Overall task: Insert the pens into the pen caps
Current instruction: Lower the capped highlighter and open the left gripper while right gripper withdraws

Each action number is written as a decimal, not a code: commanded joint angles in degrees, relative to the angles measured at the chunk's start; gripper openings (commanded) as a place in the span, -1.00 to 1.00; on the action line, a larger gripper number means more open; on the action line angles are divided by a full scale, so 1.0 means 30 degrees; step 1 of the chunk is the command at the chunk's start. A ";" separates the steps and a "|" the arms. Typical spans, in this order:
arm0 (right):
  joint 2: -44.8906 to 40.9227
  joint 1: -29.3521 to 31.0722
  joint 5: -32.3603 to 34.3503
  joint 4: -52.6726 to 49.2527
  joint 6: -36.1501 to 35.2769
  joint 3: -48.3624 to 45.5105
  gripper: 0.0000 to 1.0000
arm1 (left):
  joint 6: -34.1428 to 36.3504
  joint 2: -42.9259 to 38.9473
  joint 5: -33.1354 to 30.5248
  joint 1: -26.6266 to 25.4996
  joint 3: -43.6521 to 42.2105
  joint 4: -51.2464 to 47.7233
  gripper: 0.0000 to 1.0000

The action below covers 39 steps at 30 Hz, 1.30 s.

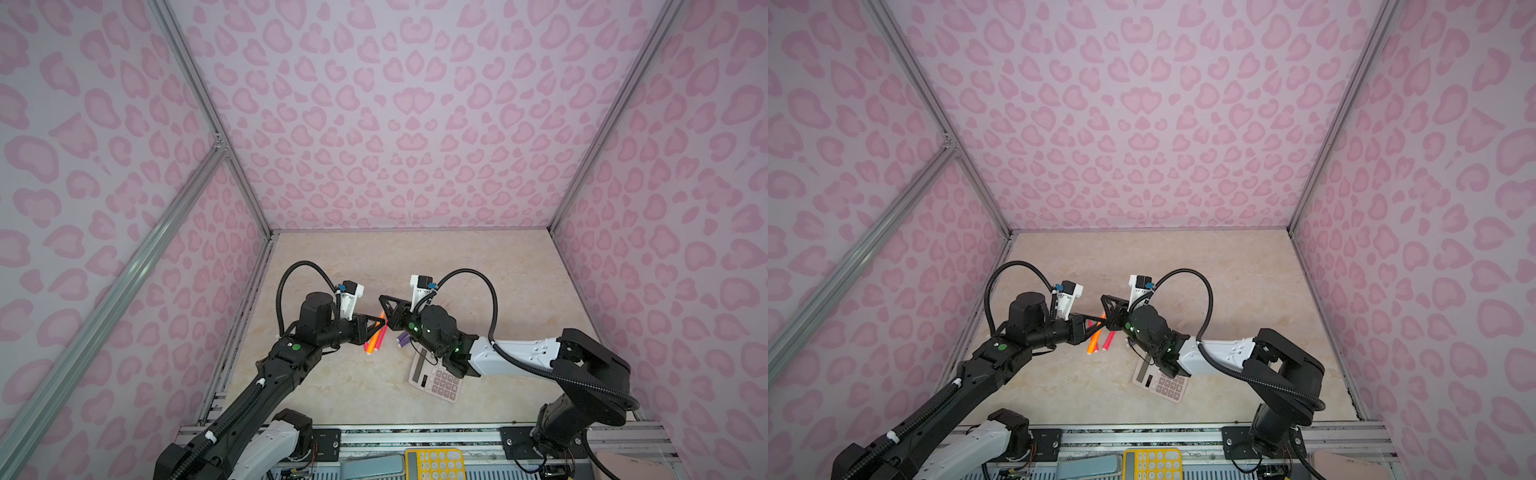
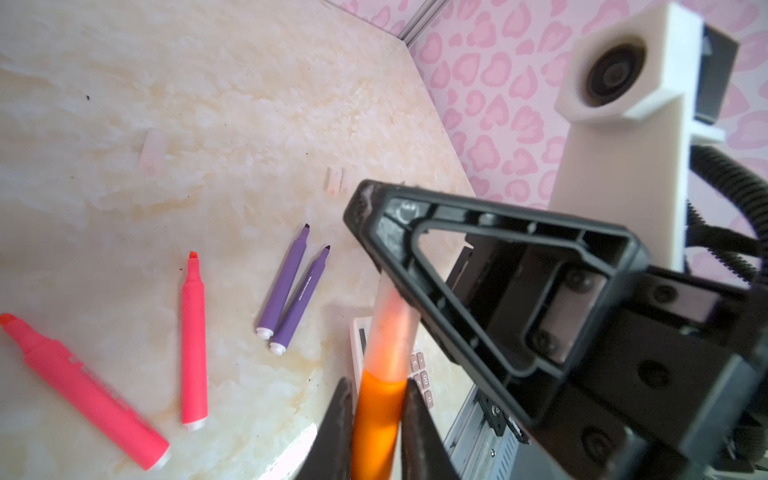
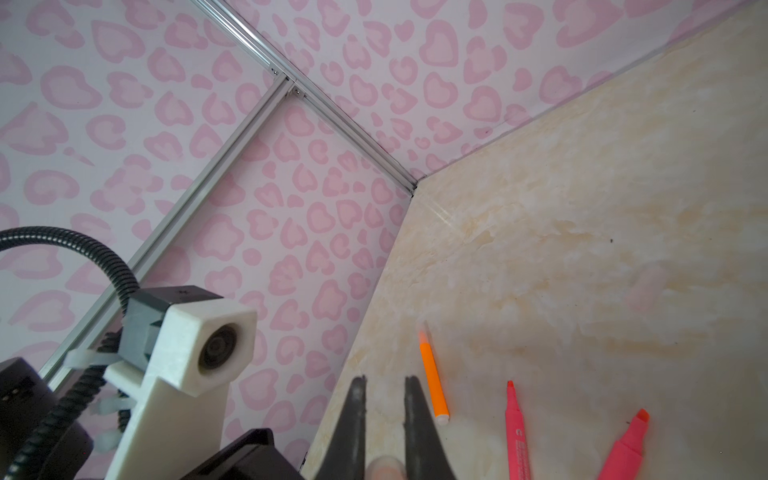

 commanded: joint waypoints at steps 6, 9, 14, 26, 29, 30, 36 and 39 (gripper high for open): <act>-0.0297 -0.0140 -0.2252 -0.2951 -0.1754 0.0766 0.19 | -0.2300 0.0191 -0.9731 0.0648 0.0073 0.3018 -0.92; -0.0651 -0.0418 -0.1999 -0.3750 -0.2167 0.0894 0.43 | -0.2588 0.0769 -1.0919 0.0662 0.0077 0.2045 -0.92; -0.0879 -0.1032 -0.1171 -0.4428 -0.2400 0.0832 0.37 | -0.3229 0.1794 -1.2871 0.0683 0.0243 0.0468 -0.92; -0.0607 -0.2894 -0.1258 -0.6056 -0.2842 0.1392 0.39 | -0.2252 0.0729 -1.5649 0.0748 0.2026 -0.3715 -0.69; -0.0770 -0.3276 -0.1458 -0.6368 -0.3306 0.1511 0.37 | -0.1602 -0.0185 -1.4832 0.0750 0.2345 -0.4550 -0.44; -0.0856 -0.3455 -0.1617 -0.6494 -0.3530 0.1543 0.36 | -0.1457 -0.0431 -1.4530 0.0733 0.2494 -0.5057 -0.35; -0.2185 -0.4216 -0.1142 -0.7217 -0.4678 0.1186 0.37 | -0.0752 -0.0739 -1.1460 0.0742 0.4118 -0.8555 0.03; -0.2900 -0.4636 -0.0855 -0.7679 -0.5006 0.0944 0.37 | -0.0179 -0.0993 -1.0745 0.0751 0.4279 -0.9460 0.10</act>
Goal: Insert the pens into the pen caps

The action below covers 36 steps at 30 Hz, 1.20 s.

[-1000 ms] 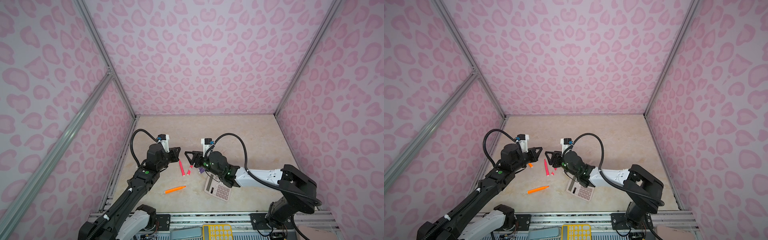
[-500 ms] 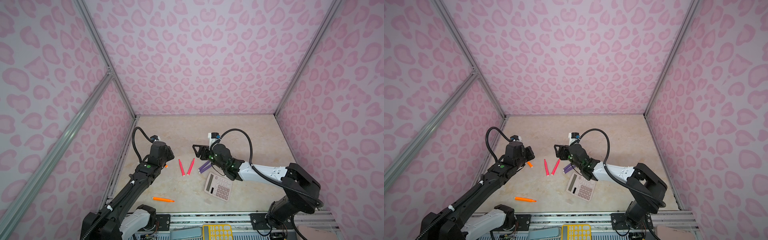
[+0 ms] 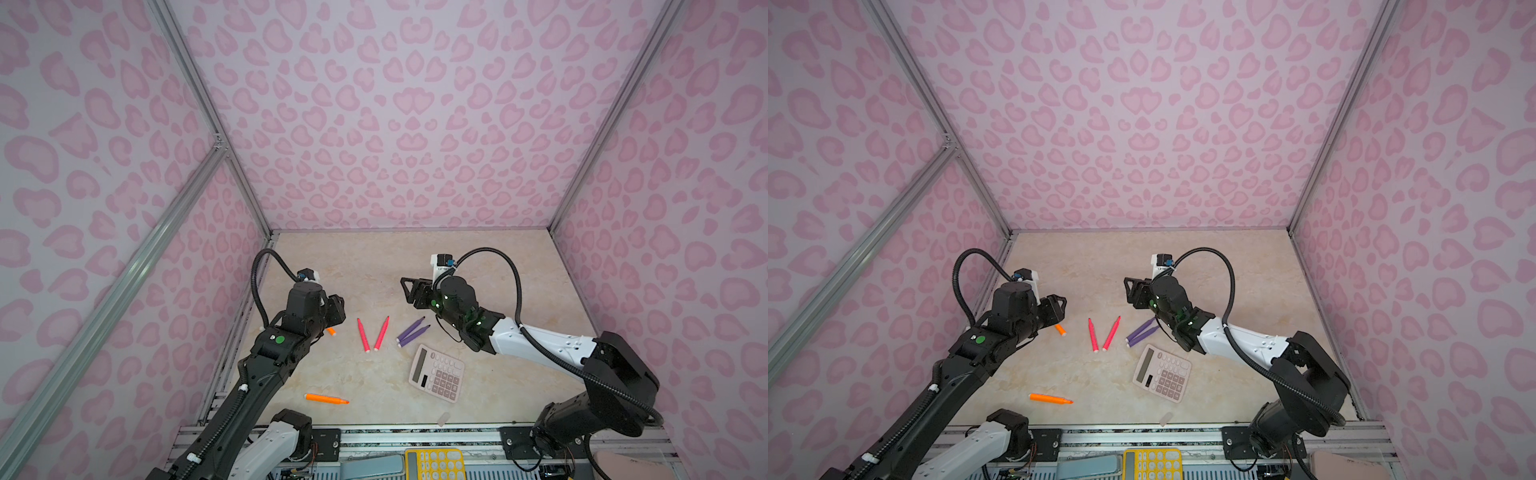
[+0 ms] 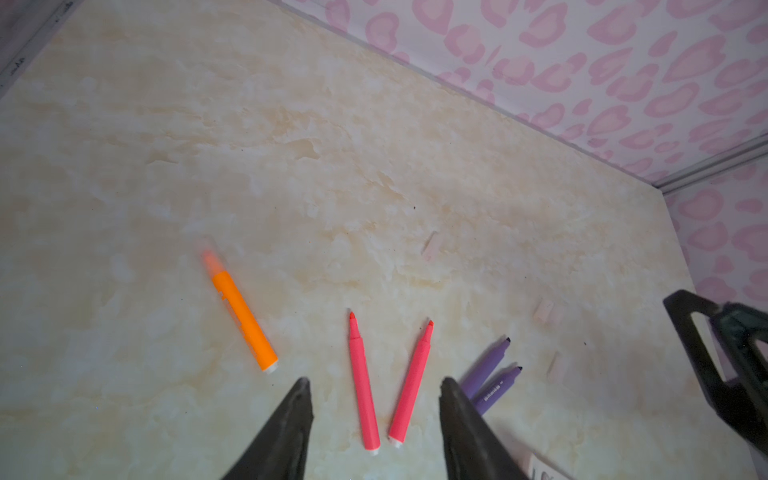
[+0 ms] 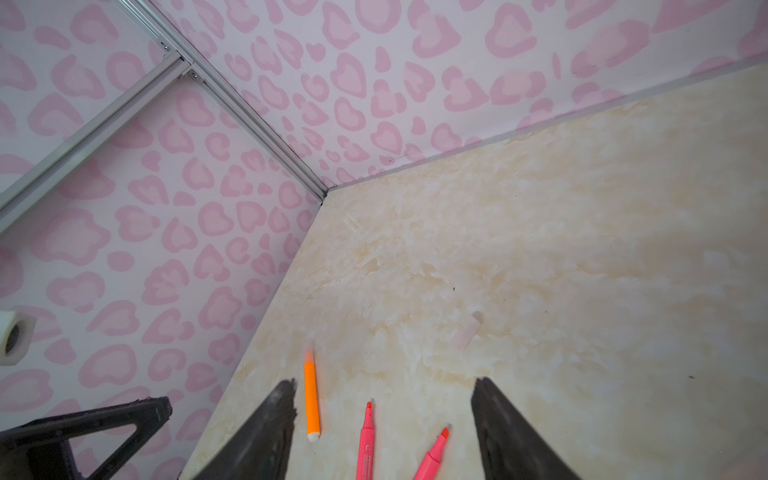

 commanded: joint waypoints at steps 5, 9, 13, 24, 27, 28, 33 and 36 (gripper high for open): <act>-0.1253 -0.0854 0.0874 -0.1794 -0.0429 -0.0361 0.36 | 0.2653 0.0527 0.2387 0.0022 0.1482 -0.4308 0.22; -0.1766 -0.0797 0.0487 -0.2766 -0.0362 -0.0093 0.36 | 0.2655 0.1309 0.2139 -0.0157 0.2545 -0.6509 0.23; -0.2738 -0.0581 0.0677 -0.4587 0.0008 -0.0219 0.34 | 0.1332 0.1443 0.2090 -0.0161 0.2644 -0.7689 0.20; -0.5917 0.4760 0.8630 -1.0436 0.6515 -0.3262 0.17 | -0.1982 -0.0856 0.2404 -0.0971 -0.1485 -0.1100 0.20; -0.7648 0.7084 1.1260 -1.1486 0.9669 -0.5130 0.25 | -0.2373 -0.1339 0.1067 -0.1560 -0.2927 0.1323 0.18; -0.8267 0.7737 1.1739 -1.1886 1.0746 -0.5741 0.25 | -0.2346 -0.1521 0.0533 -0.1793 -0.3484 0.2161 0.18; -0.9819 1.0333 1.3128 -1.3895 1.3860 -0.7079 0.26 | -0.1231 -0.2623 -0.4275 -0.2878 -0.5712 0.4069 0.24; -0.9254 1.1406 1.2852 -1.4910 1.5301 -0.7171 0.22 | -0.0153 -0.3030 -0.4362 -0.3038 -0.5106 0.3210 0.13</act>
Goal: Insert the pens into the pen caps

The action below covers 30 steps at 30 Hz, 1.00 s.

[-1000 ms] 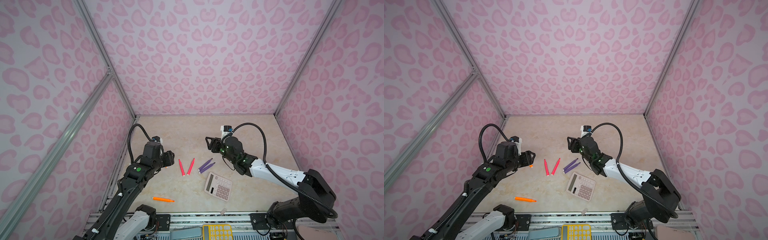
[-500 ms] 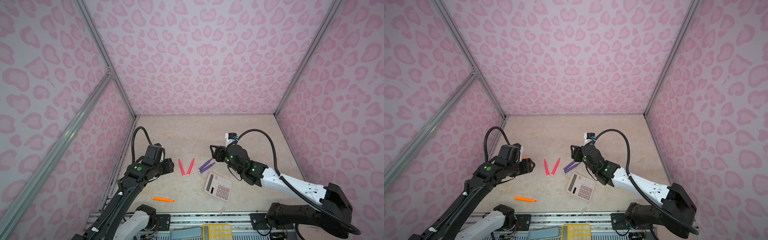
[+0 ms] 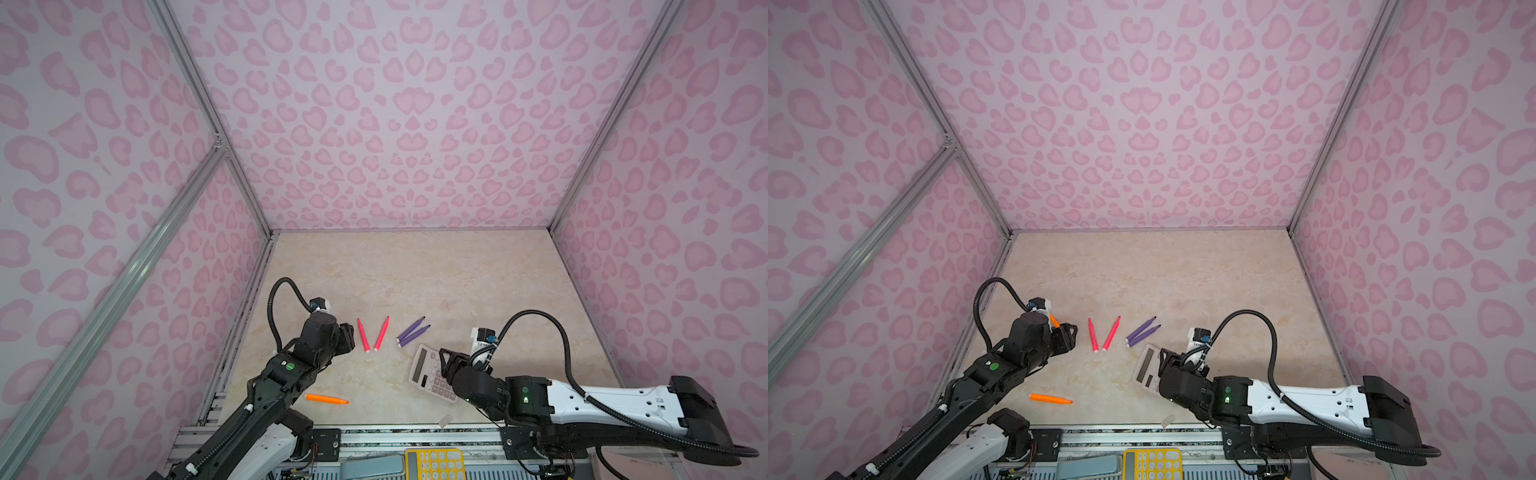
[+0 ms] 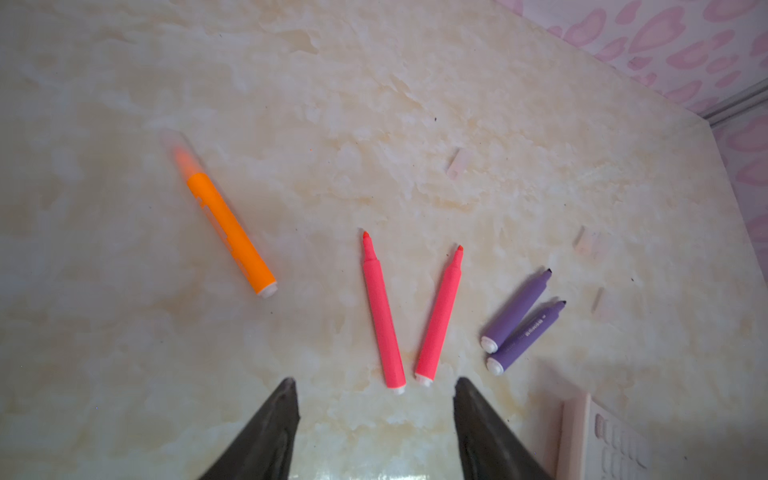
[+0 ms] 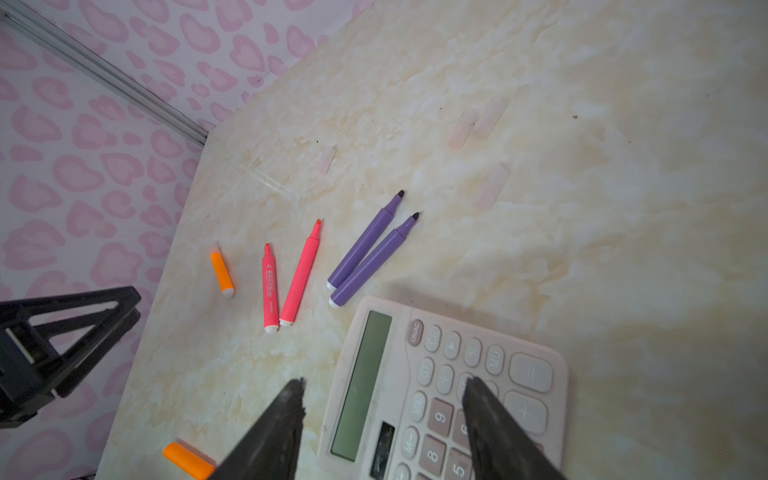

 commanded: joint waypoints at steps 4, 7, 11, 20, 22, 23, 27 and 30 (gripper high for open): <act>0.2113 0.1686 0.0500 -0.2669 0.3865 0.0473 0.20 | 0.1086 -0.1887 -0.2753 -0.0227 -0.0657 0.1008 0.22; 0.3641 0.2241 -0.0316 -0.3470 0.4474 0.1161 0.19 | 0.1398 -0.2807 -0.2510 -0.0227 -0.0641 0.0888 0.21; 0.4993 0.2576 -0.1213 -0.4887 0.5456 0.2052 0.21 | 0.1634 -0.3609 -0.3204 -0.0234 -0.0557 0.0467 0.24; 0.6625 0.3423 -0.3957 -0.6749 0.6611 0.3146 0.19 | 0.1721 -0.3850 -0.3137 -0.0227 -0.0172 0.0050 0.24; 0.6833 0.3962 -0.4214 -0.7158 0.6923 0.3351 0.19 | 0.1746 -0.4054 -0.3135 -0.0229 -0.0173 -0.0024 0.24; 0.6974 0.4197 -0.4384 -0.7260 0.6930 0.3469 0.19 | 0.1751 -0.4196 -0.3164 -0.0230 -0.0185 -0.0033 0.24; 0.7441 0.4842 -0.4905 -0.7716 0.7518 0.3580 0.19 | 0.1766 -0.4724 -0.3347 -0.0228 -0.0274 -0.0160 0.24; 0.7524 0.5033 -0.5320 -0.7267 0.7692 0.3227 0.19 | 0.1759 -0.4969 -0.3456 -0.0227 -0.0354 -0.0197 0.26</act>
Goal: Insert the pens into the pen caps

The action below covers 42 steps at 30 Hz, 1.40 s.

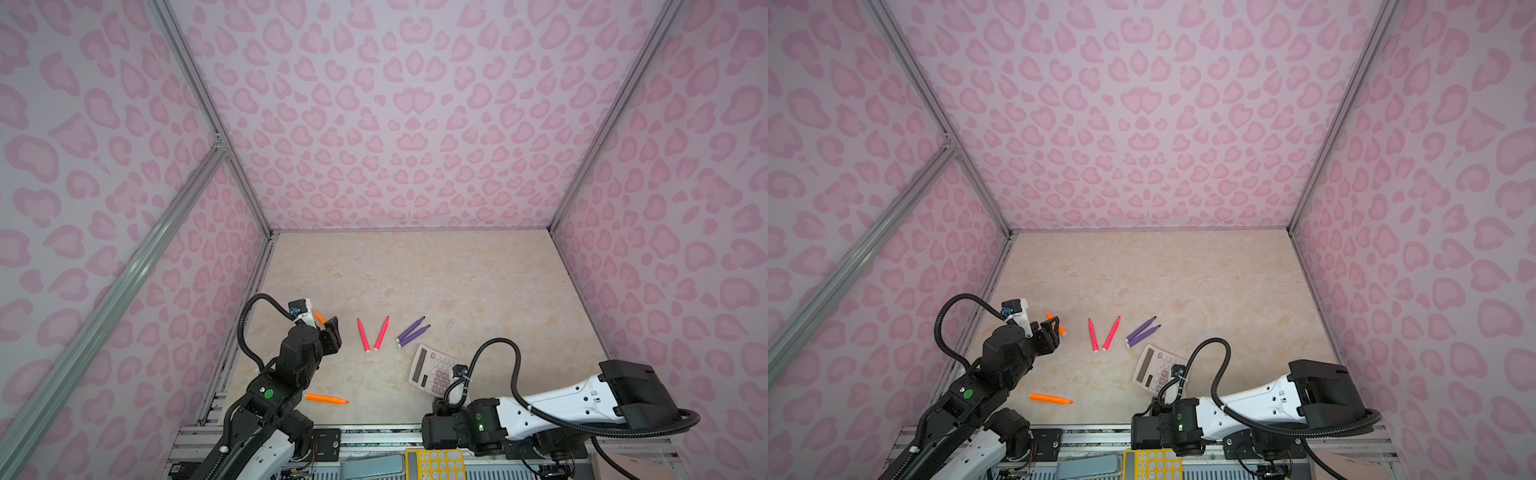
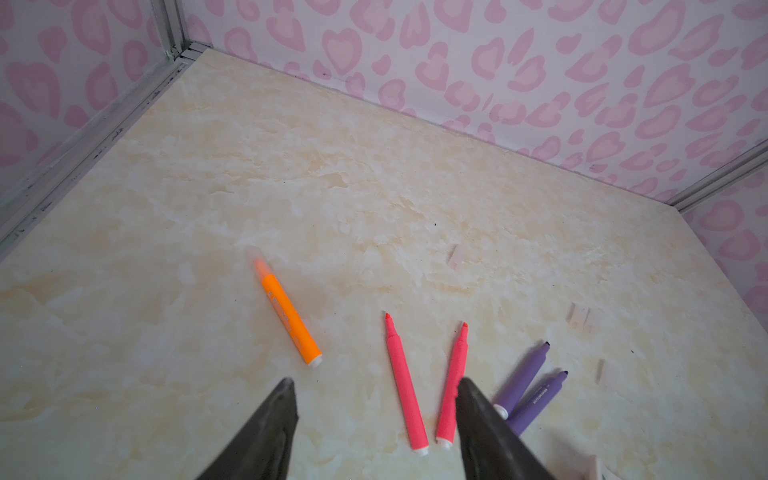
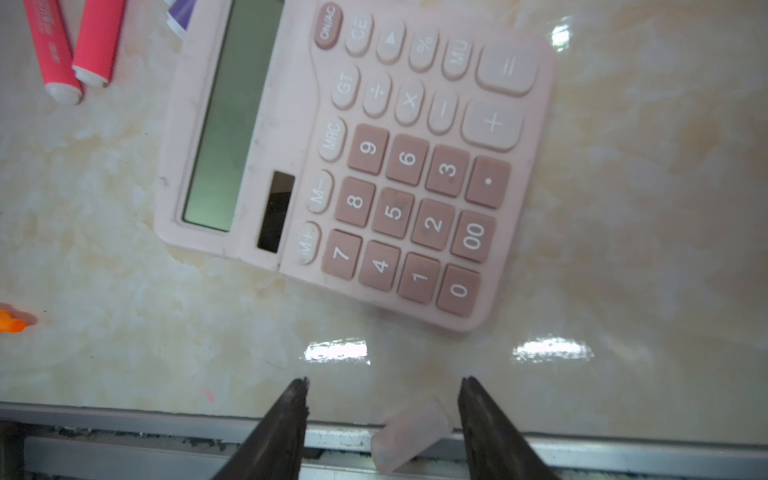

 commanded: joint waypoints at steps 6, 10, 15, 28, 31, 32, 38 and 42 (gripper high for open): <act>0.0013 0.0758 -0.0840 0.0041 0.1056 -0.0635 0.19 | 0.0068 0.0000 -0.0465 0.0005 0.0043 -0.0029 0.26; -0.0254 0.1313 -0.0946 -0.0095 0.1623 -0.0893 0.20 | 0.0069 0.0109 -0.0522 0.0010 0.0090 -0.0035 0.26; -0.0715 0.1878 -0.0732 0.0341 0.2199 -0.1352 0.20 | 0.0068 0.0043 -0.0522 -0.0001 0.0105 -0.0087 0.26; 0.1253 0.1925 -0.0872 0.1951 0.1441 -0.0887 0.03 | 0.0039 -0.0777 -0.0464 0.0014 0.0134 -0.0388 0.26; 0.1967 0.1816 -0.0808 0.1770 0.1408 -0.0658 -0.01 | 0.0009 -0.0873 -0.0453 0.0013 0.0151 -0.0437 0.26; 0.2140 0.1731 -0.0862 0.1799 0.1313 -0.0606 -0.01 | -0.0004 -0.0896 -0.0435 0.0013 0.0166 -0.0432 0.26; 0.2522 0.1485 -0.0739 0.1458 0.1110 -0.0524 -0.03 | -0.0020 -0.1058 -0.0493 0.0011 0.0153 -0.0507 0.27; 0.2769 0.1434 -0.0636 0.1307 0.0959 -0.0459 -0.09 | -0.0049 -0.1049 -0.0551 0.0013 0.0130 -0.0509 0.27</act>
